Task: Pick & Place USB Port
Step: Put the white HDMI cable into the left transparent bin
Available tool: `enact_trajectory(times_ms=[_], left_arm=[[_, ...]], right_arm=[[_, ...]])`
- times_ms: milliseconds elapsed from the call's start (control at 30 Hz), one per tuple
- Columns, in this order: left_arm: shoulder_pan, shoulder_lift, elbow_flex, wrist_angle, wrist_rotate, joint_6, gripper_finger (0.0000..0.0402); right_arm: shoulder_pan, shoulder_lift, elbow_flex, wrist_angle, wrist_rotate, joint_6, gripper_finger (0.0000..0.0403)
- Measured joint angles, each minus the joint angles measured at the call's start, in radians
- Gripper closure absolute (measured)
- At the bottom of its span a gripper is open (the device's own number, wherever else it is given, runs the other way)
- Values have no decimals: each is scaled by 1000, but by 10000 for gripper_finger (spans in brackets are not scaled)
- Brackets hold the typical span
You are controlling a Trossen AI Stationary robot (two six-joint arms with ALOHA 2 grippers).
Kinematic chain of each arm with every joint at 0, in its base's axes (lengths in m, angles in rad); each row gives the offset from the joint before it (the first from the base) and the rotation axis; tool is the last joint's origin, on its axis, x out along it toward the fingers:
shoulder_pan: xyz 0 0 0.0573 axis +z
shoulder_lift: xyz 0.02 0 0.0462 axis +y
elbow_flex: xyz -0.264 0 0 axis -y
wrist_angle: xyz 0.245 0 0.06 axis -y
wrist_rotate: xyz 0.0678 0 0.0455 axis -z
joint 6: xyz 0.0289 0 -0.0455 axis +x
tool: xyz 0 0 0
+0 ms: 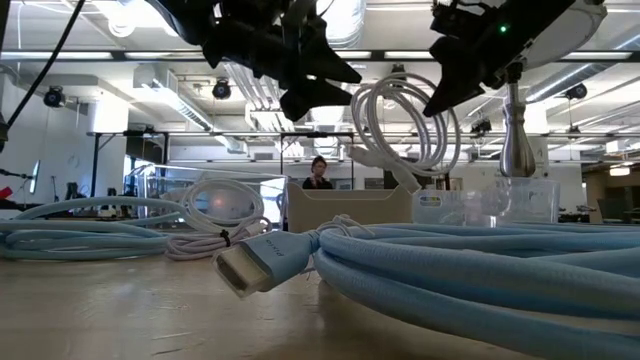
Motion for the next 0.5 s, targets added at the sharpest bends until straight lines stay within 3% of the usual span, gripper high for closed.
enact_trajectory(times_ms=[200,500], left_arm=[[0,0,-1,1,0,-1,191],[0,0,-1,6,-45,-1,191]], right_arm=[[0,19,-3,-5,-5,0,390],[1,26,-5,138,-6,-37,390]])
